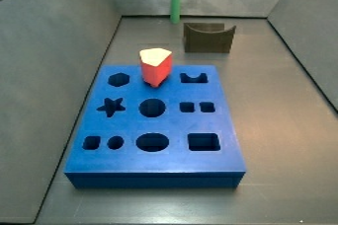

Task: Pick up the oval object. Move up. Move to above the board. Insert the oval object.
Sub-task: Pick up the oval object.

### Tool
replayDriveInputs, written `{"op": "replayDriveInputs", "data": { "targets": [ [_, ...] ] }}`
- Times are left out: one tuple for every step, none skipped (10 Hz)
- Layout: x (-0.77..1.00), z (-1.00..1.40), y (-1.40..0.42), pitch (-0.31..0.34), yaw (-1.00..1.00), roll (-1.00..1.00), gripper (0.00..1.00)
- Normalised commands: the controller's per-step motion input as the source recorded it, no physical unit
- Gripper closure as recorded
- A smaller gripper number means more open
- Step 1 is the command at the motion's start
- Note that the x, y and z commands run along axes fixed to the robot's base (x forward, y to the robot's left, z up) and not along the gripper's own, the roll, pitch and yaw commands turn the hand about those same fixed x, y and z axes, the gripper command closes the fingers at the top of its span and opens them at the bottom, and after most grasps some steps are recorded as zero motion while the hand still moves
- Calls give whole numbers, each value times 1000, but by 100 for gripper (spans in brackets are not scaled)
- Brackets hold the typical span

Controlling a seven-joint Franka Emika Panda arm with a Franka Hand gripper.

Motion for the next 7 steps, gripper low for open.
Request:
{"op": "replayDriveInputs", "data": {
  "targets": [
    [169,0,223,0,0,0,0],
    [443,0,751,0,109,-131,0],
    [351,-26,777,0,97,-160,0],
    [343,-11,703,-19,60,-206,0],
    [380,0,614,-54,66,-220,0],
    [400,0,697,-149,177,-200,0],
    [431,0,734,-99,143,-157,0]
  ]
}}
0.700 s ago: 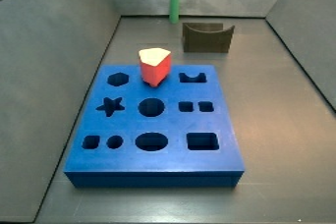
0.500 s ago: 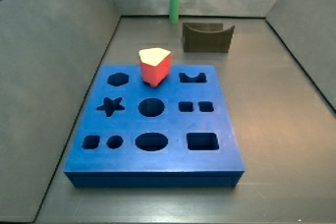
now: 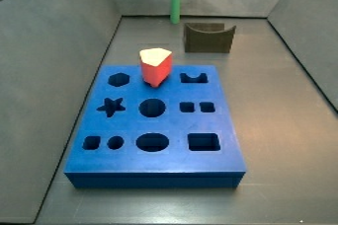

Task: Pick up the oval object. Move up. Move to above the board. Insert the oval object.
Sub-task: Pick up the oval object.

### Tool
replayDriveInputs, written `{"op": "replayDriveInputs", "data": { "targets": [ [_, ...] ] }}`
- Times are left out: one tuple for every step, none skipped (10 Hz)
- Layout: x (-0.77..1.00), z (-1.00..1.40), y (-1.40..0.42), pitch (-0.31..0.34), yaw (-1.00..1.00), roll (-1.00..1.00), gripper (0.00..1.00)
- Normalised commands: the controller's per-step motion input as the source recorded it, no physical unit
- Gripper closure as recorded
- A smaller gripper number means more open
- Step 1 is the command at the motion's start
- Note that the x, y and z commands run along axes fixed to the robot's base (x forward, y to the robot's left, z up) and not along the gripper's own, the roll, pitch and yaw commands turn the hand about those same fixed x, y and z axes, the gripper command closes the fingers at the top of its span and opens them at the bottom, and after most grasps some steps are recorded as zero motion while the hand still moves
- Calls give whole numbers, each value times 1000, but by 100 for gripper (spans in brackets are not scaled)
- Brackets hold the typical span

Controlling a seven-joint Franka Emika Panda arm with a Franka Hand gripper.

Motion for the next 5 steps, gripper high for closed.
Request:
{"op": "replayDriveInputs", "data": {
  "targets": [
    [266,-111,643,-104,114,-143,0],
    [0,-354,449,-127,34,-23,0],
    [0,-431,460,-84,89,-11,0],
    [-77,-394,509,-127,217,-7,0],
    [-186,-366,509,-150,220,-7,0]
  ]
}}
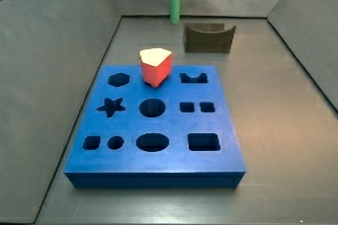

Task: Pick up the oval object. Move up. Move to above the board. Insert the oval object.
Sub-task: Pick up the oval object.

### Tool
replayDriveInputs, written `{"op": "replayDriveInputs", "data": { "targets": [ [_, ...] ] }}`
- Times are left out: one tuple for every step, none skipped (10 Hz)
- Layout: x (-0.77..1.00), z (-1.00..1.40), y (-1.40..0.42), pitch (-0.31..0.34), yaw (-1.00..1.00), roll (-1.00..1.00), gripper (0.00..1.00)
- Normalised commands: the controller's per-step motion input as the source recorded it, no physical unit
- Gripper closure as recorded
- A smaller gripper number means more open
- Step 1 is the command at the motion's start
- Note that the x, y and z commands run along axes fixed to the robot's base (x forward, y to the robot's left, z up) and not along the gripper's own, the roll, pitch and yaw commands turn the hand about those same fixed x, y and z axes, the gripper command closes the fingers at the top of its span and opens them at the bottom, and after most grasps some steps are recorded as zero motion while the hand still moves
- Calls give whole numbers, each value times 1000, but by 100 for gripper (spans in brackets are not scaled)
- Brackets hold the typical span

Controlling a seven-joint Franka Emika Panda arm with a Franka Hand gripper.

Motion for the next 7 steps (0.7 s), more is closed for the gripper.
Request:
{"op": "replayDriveInputs", "data": {
  "targets": [
    [0,-317,597,-120,266,-43,0],
    [74,-340,563,-27,146,-101,0],
    [0,-54,206,0,-29,-86,0],
    [54,-163,0,0,0,-3,0],
    [166,-531,-29,0,0,0,0],
    [0,-706,-217,-69,0,36,0],
    [0,-6,0,0,-6,0,0]
  ]
}}
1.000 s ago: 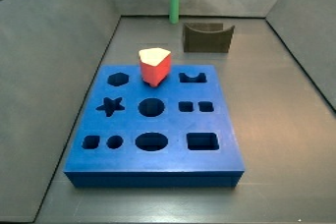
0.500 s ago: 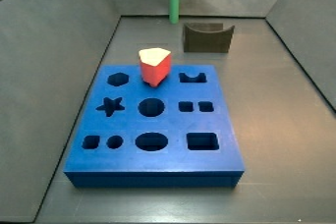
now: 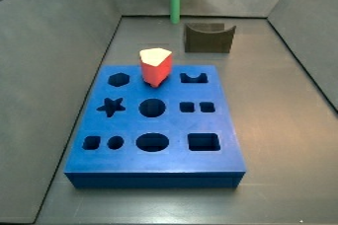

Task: Pick up the oval object. Move up. Move to above the board. Insert the oval object.
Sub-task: Pick up the oval object.

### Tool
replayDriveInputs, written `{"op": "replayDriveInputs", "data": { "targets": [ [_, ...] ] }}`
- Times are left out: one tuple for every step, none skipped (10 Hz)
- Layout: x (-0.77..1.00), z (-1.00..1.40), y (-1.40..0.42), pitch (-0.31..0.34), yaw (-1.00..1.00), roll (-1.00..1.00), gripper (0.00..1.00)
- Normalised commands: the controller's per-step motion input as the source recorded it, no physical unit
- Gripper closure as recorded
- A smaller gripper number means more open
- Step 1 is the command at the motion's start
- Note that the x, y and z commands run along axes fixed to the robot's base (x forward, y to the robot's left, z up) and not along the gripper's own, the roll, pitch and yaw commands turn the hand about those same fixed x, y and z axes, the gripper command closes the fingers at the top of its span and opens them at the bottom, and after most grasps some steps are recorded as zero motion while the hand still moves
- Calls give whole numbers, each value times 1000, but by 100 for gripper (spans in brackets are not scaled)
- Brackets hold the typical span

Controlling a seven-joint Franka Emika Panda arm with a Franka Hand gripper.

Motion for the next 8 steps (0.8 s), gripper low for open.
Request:
{"op": "replayDriveInputs", "data": {
  "targets": [
    [0,0,11,0,0,-21,0],
    [0,0,0,0,0,0,100],
    [0,0,0,0,0,0,100],
    [0,0,0,0,0,0,100],
    [0,0,0,0,0,0,100],
    [0,0,0,0,0,0,100],
    [0,0,0,0,0,0,100],
    [0,0,0,0,0,0,100]
  ]
}}
